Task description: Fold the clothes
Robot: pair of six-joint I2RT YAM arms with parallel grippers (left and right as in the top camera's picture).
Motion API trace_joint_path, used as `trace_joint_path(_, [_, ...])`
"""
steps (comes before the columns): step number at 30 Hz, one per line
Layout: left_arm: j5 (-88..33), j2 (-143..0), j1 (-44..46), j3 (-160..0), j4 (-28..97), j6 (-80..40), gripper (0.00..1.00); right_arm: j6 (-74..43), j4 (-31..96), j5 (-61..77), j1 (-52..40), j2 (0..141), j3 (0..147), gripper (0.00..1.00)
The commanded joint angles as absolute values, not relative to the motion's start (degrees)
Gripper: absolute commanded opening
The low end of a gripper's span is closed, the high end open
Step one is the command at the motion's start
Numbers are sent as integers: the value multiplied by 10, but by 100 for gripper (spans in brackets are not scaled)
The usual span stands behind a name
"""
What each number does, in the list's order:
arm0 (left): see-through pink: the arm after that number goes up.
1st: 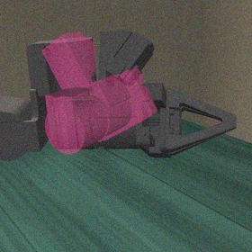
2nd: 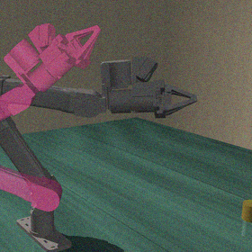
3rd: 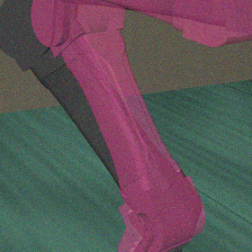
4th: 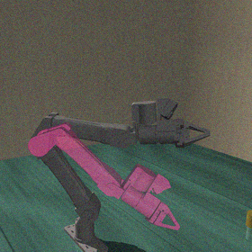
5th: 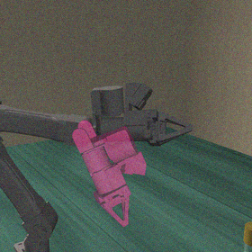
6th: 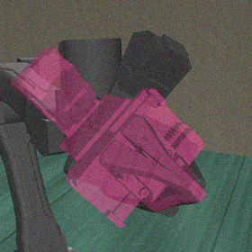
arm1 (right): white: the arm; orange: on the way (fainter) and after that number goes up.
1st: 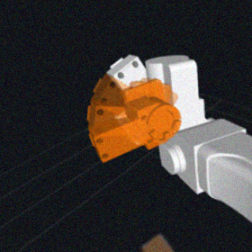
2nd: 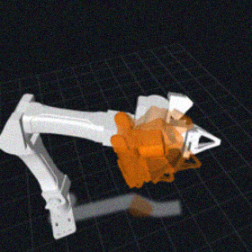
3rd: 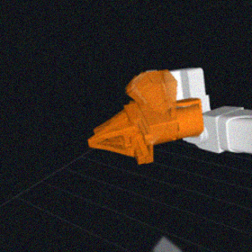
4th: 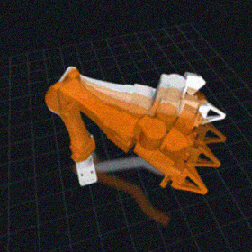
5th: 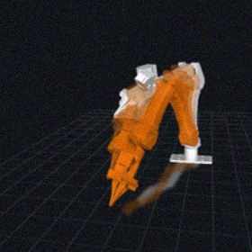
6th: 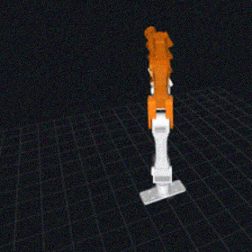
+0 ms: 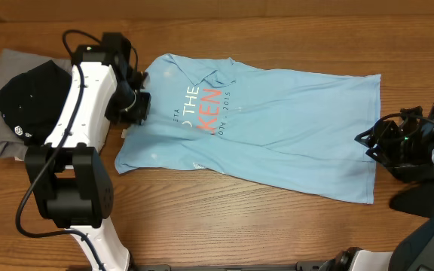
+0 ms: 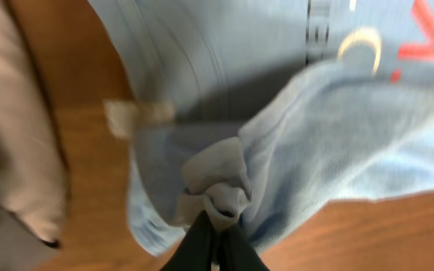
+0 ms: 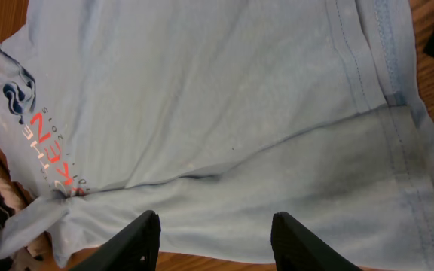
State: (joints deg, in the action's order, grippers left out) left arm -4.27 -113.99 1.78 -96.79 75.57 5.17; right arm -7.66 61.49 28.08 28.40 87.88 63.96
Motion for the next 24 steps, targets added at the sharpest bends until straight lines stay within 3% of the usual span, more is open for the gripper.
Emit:
trace_joint_path(1, [-76, -1135, 26, -919, 766, 27, 14, -72, 614, 281, 281, 870, 649, 51])
trace_joint_path(4, [-76, -1135, 31, -875, 765, 25, 25, -72, 613, 281, 281, 870, 649, 52])
trace_joint_path(10, [-75, -1134, 32, -866, 774, 23, 22, -72, 611, 281, 281, 870, 649, 52])
trace_joint_path(13, [-79, -1134, 31, -902, 764, 23, 29, -72, 609, 281, 281, 870, 649, 52])
trace_joint_path(16, [-114, -1134, 33, -926, 717, 43, 40, -72, 608, 281, 281, 870, 649, 52])
trace_joint_path(19, [-123, -1136, 42, -916, 657, 52, 42, -72, 608, 281, 281, 870, 649, 52])
trace_joint_path(24, [-125, -1155, 67, -876, 558, 69, 54, -72, 608, 281, 281, 870, 649, 52])
